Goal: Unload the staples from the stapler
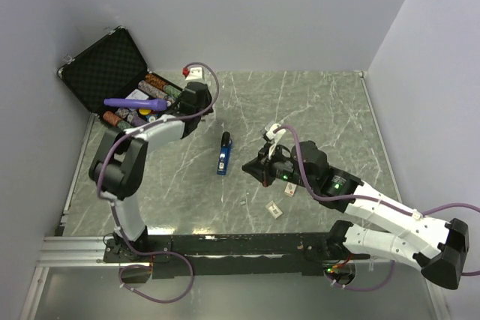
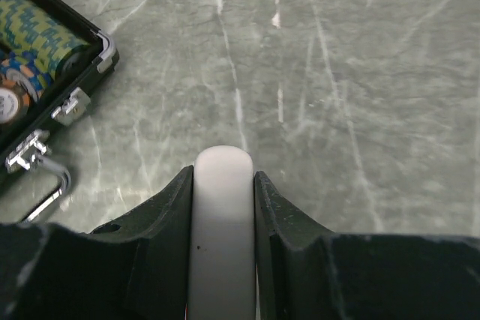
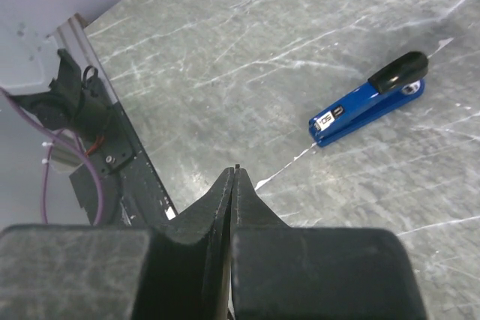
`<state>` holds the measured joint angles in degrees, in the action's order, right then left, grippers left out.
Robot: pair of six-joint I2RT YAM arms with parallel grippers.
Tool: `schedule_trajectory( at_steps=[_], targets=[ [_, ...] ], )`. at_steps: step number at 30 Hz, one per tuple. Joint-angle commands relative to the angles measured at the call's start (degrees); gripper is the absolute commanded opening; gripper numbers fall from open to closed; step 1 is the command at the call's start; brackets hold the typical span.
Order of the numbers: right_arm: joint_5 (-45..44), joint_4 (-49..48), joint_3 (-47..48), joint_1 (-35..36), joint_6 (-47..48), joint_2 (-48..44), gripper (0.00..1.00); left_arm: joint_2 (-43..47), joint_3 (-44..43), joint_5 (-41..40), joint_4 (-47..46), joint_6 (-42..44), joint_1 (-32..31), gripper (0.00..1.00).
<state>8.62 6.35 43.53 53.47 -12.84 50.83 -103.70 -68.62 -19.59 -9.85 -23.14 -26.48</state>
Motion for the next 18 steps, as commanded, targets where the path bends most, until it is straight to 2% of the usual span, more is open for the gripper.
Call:
schedule_trajectory(
  at_steps=[1, 10, 14, 18],
  targets=[
    [1.66, -2.4, -1.34, 0.14, -1.05, -1.78, 0.0, -4.74, -6.08, 5.79, -5.27, 4.67, 3.01, 0.01],
    [2.1, -2.39, -1.34, 0.14, -0.61, -1.87, 0.0, -14.68, -15.13, 10.19, -6.24, 12.93, 4.94, 0.01],
    [1.75, -2.57, -1.43, 0.23, -0.69, -1.96, 0.0, -19.16, -20.41, 12.56, -1.15, 13.21, 6.87, 0.01],
    [1.75, -3.18, -2.04, 0.23, -1.4, -2.05, 0.0, -20.57, -20.33, 13.88, -0.96, 13.38, 7.32, 0.01]
  ],
)
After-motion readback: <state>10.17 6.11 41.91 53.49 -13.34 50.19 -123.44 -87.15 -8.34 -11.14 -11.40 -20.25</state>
